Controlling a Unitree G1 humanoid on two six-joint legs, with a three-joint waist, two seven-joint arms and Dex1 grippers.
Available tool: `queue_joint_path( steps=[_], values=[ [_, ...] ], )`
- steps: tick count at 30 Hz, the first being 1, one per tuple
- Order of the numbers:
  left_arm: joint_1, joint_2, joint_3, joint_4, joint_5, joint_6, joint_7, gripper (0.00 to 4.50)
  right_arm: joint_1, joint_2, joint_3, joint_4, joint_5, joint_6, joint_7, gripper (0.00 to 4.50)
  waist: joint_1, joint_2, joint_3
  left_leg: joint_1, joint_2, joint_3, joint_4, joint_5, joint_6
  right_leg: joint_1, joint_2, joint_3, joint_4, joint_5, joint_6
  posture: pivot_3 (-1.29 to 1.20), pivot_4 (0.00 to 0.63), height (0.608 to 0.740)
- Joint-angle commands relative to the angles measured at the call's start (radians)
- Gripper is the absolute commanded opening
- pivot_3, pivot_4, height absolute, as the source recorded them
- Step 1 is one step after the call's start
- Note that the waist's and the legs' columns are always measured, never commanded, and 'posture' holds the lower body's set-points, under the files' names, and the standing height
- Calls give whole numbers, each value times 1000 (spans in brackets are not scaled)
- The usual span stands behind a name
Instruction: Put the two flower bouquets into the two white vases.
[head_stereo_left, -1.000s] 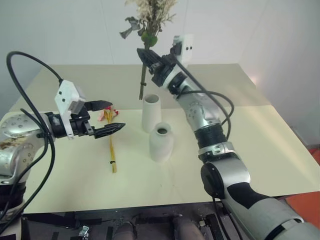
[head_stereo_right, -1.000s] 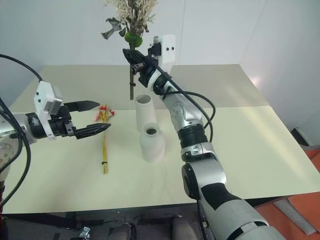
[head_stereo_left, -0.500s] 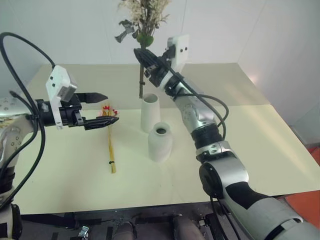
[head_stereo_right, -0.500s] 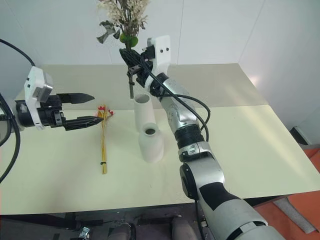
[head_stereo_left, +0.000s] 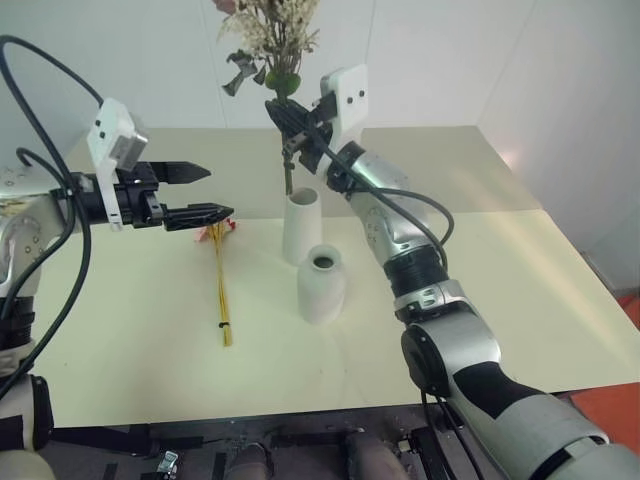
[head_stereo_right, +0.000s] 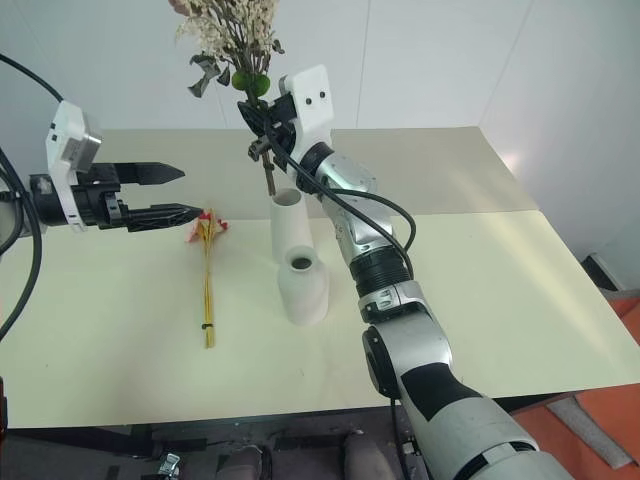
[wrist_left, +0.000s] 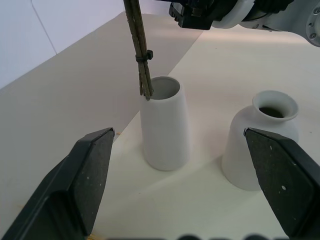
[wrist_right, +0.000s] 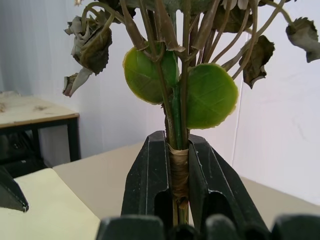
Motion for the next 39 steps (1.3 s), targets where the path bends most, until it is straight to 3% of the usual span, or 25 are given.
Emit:
queue_joint_path(
  steps=[1,7,24,31,36,39],
  values=[
    [-29,6,8,5,8,-2,-17,4500,-1,-23,-6,-72,-7,-3,-23,217,0,0,0,0,0,0,0,0,0,0,0,0,0,0,0,0,150,740],
    [-34,0,2,26,25,-4,-32,4500,-20,-34,-19,-165,17,53,-58,217,0,0,0,0,0,0,0,0,0,0,0,0,0,0,0,0,150,740],
    [-67,-8,-14,82,76,-15,-74,4500,134,24,35,-223,-3,136,-108,217,0,0,0,-1,0,0,0,0,0,-2,1,0,1,1,-1,0,150,740],
    [-68,-5,-11,91,88,-24,-83,4500,190,23,49,-278,-10,134,-110,2663,0,0,0,-2,0,0,0,0,0,-2,1,0,1,1,-1,0,150,740],
    [-84,-34,-3,113,89,-50,-78,4500,279,-25,60,-446,3,203,-92,4430,3,0,0,-2,0,0,0,0,0,-3,0,0,1,1,-1,0,150,740],
    [-160,-57,-13,219,113,-88,-81,4500,281,-53,55,-537,12,283,-105,4475,4,0,0,-3,0,-1,0,0,0,-3,0,0,1,1,-1,0,150,740]
  ],
)
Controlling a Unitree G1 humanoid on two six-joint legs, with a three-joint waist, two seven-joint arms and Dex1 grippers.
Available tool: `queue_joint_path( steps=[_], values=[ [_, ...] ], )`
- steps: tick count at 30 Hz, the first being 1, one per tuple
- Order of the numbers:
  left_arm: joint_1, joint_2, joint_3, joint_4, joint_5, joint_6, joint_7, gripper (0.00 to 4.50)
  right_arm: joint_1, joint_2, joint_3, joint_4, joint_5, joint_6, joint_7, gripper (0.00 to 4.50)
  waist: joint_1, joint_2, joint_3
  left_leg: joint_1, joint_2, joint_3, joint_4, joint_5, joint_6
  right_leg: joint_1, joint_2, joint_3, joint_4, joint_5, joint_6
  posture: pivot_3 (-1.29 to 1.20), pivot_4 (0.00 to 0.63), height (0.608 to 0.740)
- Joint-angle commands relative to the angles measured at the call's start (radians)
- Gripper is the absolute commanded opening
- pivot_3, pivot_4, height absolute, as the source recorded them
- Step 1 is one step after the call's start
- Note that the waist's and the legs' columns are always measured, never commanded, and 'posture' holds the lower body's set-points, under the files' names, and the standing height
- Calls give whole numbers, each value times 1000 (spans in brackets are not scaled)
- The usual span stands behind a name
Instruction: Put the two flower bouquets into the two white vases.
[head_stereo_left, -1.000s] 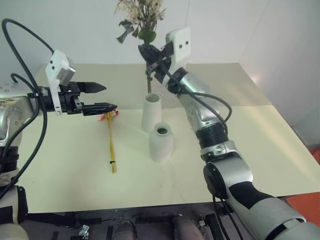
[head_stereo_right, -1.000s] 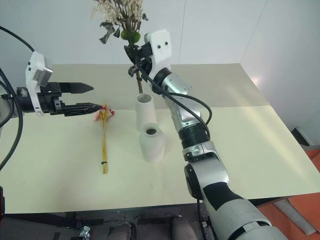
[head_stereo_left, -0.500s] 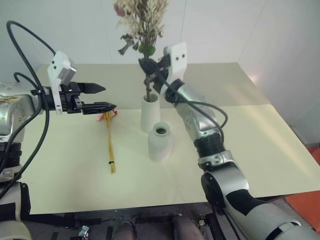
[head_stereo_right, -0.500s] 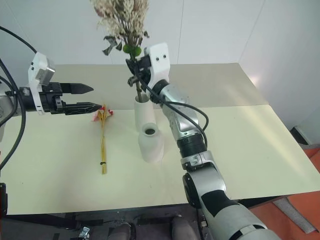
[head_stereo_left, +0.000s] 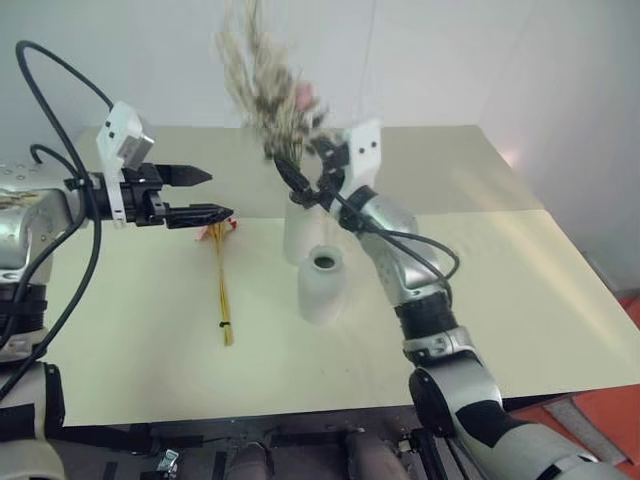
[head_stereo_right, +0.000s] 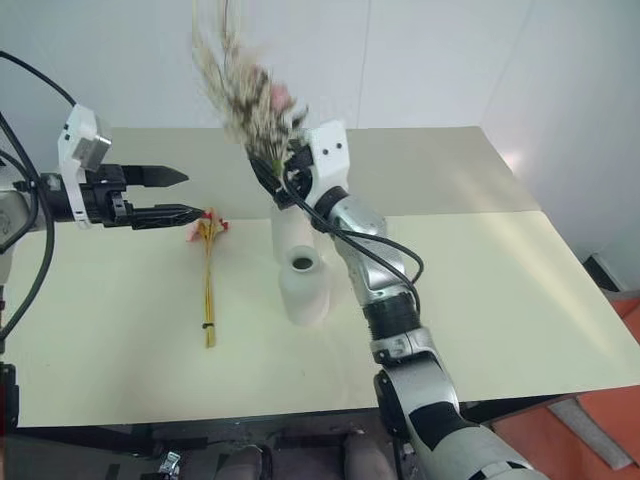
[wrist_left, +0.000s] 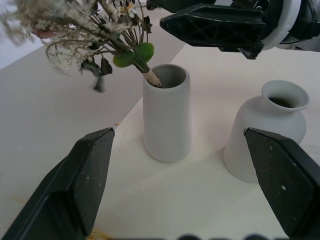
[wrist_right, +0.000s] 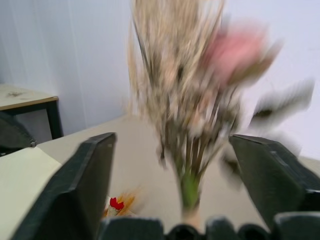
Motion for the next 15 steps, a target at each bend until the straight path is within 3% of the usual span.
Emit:
queue_joint_path(
  steps=[1,7,11,15],
  values=[
    [-106,-37,15,98,34,-90,10,4500,-24,-33,-9,-134,21,67,0,4475,2,0,0,-1,0,0,0,0,0,-1,0,0,1,0,0,0,150,740],
    [-125,-76,51,125,52,-154,75,4500,-64,-107,-33,-184,62,132,53,4475,1,0,0,-2,0,0,0,1,0,-3,1,0,1,1,-2,0,150,740],
    [-33,-129,74,11,-2,-59,138,4500,-17,-177,-50,-229,50,218,13,4475,9,0,0,-1,0,0,0,1,0,-2,0,0,1,1,-2,0,150,740],
    [-28,-155,60,5,15,-82,150,4500,37,-257,-81,-296,126,270,107,4475,20,0,0,-2,0,0,0,1,0,-3,1,0,1,2,-3,0,150,740]
  ],
)
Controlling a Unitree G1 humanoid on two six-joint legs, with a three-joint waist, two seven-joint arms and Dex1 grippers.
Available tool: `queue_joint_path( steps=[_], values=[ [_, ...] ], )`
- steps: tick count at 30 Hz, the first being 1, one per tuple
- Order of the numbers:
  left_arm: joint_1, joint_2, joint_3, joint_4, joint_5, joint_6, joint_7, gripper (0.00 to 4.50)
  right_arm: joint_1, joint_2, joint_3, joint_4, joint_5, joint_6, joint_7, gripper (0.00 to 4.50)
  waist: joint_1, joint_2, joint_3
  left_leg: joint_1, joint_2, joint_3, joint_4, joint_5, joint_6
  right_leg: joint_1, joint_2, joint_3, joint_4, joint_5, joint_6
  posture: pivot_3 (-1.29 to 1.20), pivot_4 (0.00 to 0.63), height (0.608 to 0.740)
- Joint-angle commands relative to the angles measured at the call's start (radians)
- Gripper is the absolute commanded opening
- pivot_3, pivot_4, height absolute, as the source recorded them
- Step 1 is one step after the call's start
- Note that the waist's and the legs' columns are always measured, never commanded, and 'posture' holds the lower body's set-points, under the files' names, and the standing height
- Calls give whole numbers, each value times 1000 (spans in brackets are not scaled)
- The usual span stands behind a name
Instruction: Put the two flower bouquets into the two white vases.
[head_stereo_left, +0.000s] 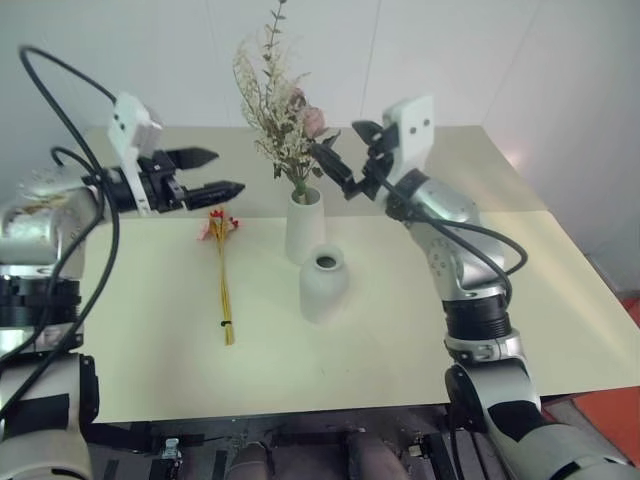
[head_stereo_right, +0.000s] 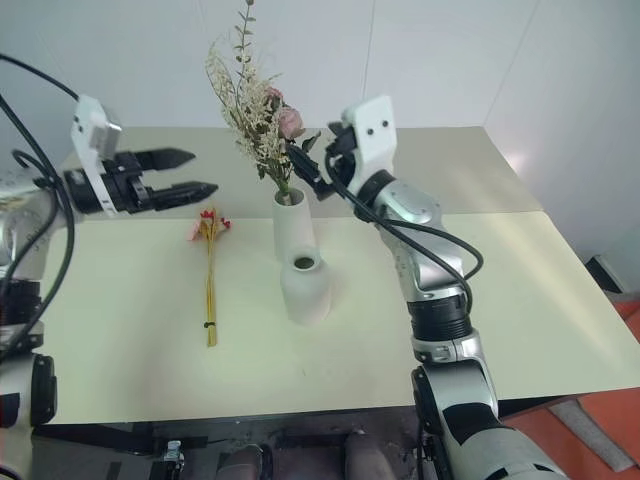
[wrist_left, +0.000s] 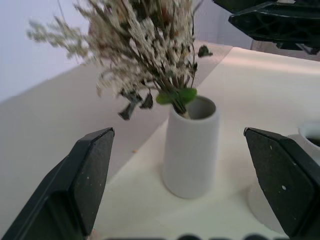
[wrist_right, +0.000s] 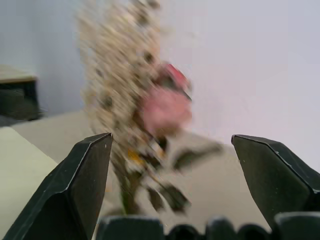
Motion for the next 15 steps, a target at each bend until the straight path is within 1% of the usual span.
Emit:
queue_joint_path(
  steps=[1,3,7,11,14,15],
  values=[
    [-32,-15,12,-44,2,-16,24,4500,12,-50,-46,-76,57,21,50,4475,5,0,0,0,0,0,0,0,0,0,0,0,0,0,0,0,150,740],
    [-55,-26,-4,-26,15,-33,19,4500,10,-69,-55,-70,70,33,61,4475,8,0,0,0,0,0,0,0,0,0,0,0,0,0,0,0,150,740],
    [-84,-1,-54,2,72,-6,19,4500,36,-145,-63,-83,94,57,131,4475,8,0,0,0,0,0,0,0,0,1,0,0,0,0,0,0,150,740],
    [-132,40,-154,57,170,103,35,4500,50,-287,-100,-87,153,92,263,4475,9,0,0,0,-1,0,0,0,0,1,0,0,-1,0,0,0,150,740],
    [-164,15,-213,54,225,221,103,4500,68,-415,-112,-56,187,100,396,4475,13,0,0,0,-1,0,0,0,0,1,0,0,-1,0,1,0,150,740],
    [-173,16,-228,43,230,284,112,4500,71,-458,-112,-48,197,106,448,4475,14,0,0,0,-1,0,0,0,0,1,0,0,-1,-1,1,0,150,740]
  ],
)
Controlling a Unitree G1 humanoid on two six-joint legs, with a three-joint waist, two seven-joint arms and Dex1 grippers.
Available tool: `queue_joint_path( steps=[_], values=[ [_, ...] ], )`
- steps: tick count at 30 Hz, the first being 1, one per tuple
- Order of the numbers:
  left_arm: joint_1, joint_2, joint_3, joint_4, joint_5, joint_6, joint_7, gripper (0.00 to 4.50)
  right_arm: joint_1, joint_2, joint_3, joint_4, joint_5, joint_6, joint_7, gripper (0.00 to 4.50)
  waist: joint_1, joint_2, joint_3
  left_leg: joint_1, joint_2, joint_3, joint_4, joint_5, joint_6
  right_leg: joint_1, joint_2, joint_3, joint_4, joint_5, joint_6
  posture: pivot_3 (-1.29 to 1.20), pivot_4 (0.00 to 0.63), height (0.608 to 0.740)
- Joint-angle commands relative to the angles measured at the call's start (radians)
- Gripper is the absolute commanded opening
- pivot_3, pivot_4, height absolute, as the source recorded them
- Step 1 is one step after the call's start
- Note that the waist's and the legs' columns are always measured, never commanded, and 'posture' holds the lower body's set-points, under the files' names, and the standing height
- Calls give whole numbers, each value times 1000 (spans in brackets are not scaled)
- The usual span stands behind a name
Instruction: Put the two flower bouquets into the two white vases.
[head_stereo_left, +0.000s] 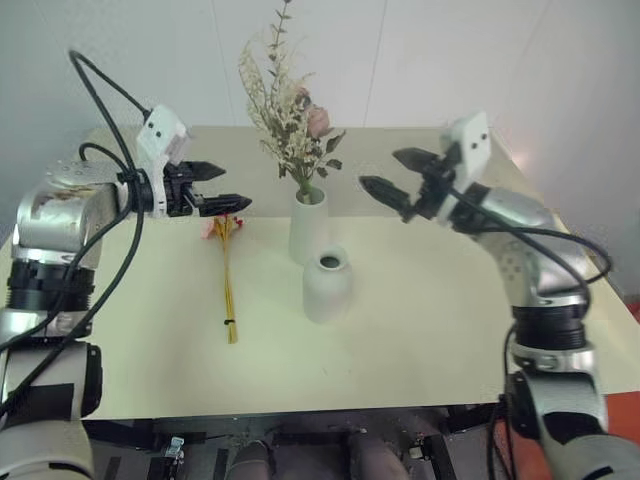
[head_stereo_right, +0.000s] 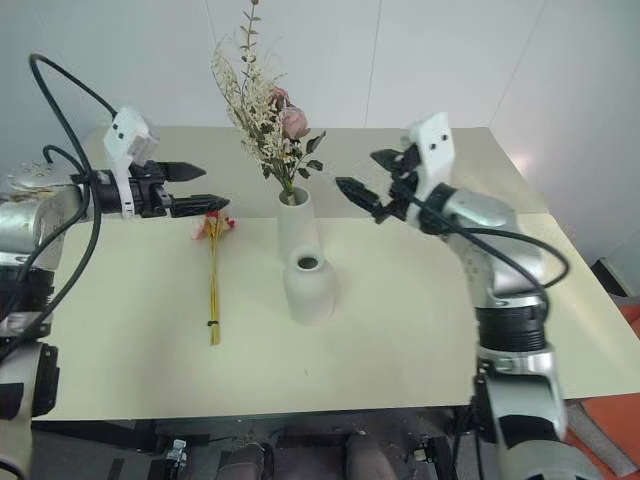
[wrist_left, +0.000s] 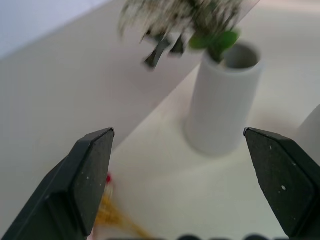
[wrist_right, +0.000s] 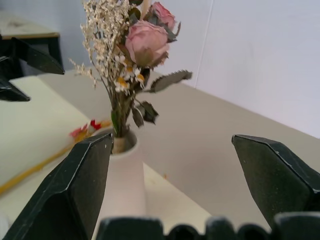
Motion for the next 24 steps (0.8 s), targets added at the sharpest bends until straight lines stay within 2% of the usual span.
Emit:
queue_joint_path(
  steps=[1,6,9,15,21,24],
  values=[
    [-43,4,-42,-52,34,165,47,4500,3,-115,-38,1,56,13,158,4475,1,0,0,0,0,0,0,0,0,0,0,0,0,0,0,0,150,740],
    [-27,-5,-106,-146,64,429,145,4500,20,-277,-32,57,88,-2,379,4475,-2,0,0,0,0,0,0,0,0,0,0,0,0,-2,4,0,150,740],
    [-26,-67,-115,-101,94,513,246,4500,46,-326,-39,48,100,0,447,4475,-4,0,0,1,0,0,0,0,0,0,0,1,1,-4,7,0,150,740],
    [-38,-202,-116,43,166,567,425,4500,72,-388,-40,36,126,6,554,4475,-3,0,0,5,-1,0,1,0,0,4,0,2,1,-4,7,0,150,740],
    [-32,-270,-87,132,176,554,500,4500,66,-418,-44,36,131,15,591,4475,-2,0,0,5,-1,0,0,0,0,4,0,2,0,-4,7,0,150,740],
    [-41,-312,-61,217,178,515,537,3933,66,-427,-45,32,131,24,596,4500,3,0,0,5,-2,0,1,0,0,5,0,2,0,-4,7,0,150,740]
  ],
)
